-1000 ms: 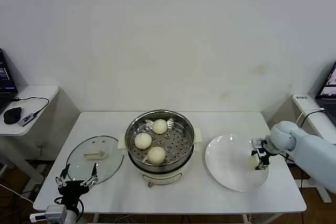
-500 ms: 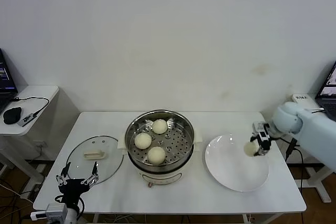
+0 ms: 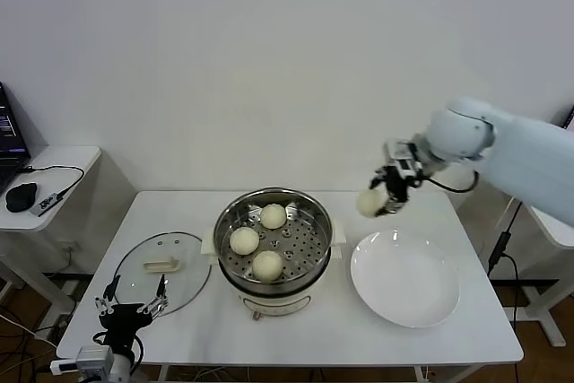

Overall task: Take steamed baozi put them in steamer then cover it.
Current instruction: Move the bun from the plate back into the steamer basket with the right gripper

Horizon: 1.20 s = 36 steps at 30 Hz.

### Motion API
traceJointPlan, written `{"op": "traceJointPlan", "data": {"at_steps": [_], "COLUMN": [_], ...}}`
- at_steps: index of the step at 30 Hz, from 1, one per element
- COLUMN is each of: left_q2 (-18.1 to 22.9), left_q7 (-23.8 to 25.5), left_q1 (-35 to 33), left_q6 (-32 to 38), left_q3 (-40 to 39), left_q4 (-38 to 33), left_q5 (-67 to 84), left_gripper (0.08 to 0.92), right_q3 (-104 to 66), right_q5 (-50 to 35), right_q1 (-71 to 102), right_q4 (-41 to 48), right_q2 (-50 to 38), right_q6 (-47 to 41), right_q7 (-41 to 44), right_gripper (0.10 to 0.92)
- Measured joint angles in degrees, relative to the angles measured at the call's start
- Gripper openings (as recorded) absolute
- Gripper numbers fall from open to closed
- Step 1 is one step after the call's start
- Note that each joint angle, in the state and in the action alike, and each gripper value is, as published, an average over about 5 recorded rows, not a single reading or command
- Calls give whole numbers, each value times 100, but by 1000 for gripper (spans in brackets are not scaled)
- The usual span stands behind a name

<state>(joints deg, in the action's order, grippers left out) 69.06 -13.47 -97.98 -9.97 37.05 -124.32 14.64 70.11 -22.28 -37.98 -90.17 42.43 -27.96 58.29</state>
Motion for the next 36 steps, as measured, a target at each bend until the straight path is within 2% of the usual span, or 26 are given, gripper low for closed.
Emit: {"op": "traceJointPlan", "data": {"at_steps": [7,15,23,36], "left_q2": [45,111,158,155], "left_q7": [-2,-4,-3,-3], "left_q1": [-4,31,65,84], "left_q6": [6,5,3,6], "left_q3": [77,126,105,82], "left_q4": [-17,-32,-12,53], "left_q5": [40,64,65,66], "left_gripper": [823,823,823,823], "right_q3": [245,430,501,517], "right_q5": [-856,-1260,-1264,-834], "right_q1": [-199,79,501,920], "right_q4": [68,429,820,1251], "right_q2": [832,1648,2099,2300], "right_q6": [-468,-877,-1078,-1097], "right_q7": [-426,-729,-788,-744], "right_gripper": [623,624,625,624]}}
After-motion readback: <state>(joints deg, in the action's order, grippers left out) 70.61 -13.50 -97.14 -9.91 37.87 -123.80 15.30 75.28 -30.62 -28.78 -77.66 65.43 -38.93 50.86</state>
